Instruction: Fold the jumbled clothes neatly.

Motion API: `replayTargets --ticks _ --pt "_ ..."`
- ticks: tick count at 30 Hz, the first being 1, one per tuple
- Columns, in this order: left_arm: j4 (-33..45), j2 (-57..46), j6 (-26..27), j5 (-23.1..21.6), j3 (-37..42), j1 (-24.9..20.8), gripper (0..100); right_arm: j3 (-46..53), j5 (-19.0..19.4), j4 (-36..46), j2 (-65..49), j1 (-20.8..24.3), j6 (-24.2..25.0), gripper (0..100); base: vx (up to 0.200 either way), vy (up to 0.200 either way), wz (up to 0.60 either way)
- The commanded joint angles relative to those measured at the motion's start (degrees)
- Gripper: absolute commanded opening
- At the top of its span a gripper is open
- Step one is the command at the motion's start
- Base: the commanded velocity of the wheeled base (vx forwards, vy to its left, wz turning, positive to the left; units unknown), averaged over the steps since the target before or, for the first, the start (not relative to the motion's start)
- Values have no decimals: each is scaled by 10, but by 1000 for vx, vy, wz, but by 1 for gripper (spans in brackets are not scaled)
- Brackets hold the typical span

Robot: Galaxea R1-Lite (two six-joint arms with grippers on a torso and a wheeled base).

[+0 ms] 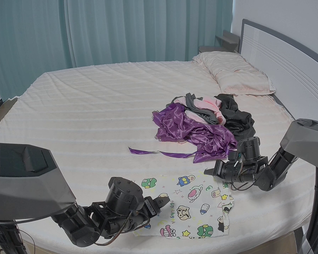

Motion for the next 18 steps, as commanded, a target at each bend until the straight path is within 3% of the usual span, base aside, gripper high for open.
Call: replayTargets --ticks 1,14,15,18 --pt "0 5 0 0 -1 0 100 3 0 -1 -3 -10 0 0 0 0 0" --pt "0 8 0 0 -2 0 100 3 -1 4 -3 -23 0 0 0 0 0" --pt "0 8 0 0 -2 0 100 3 -2 5 -3 -24 0 100 0 0 0" --pt "0 7 0 1 -3 0 100 2 -3 4 -6 -31 11 100 0 0 0"
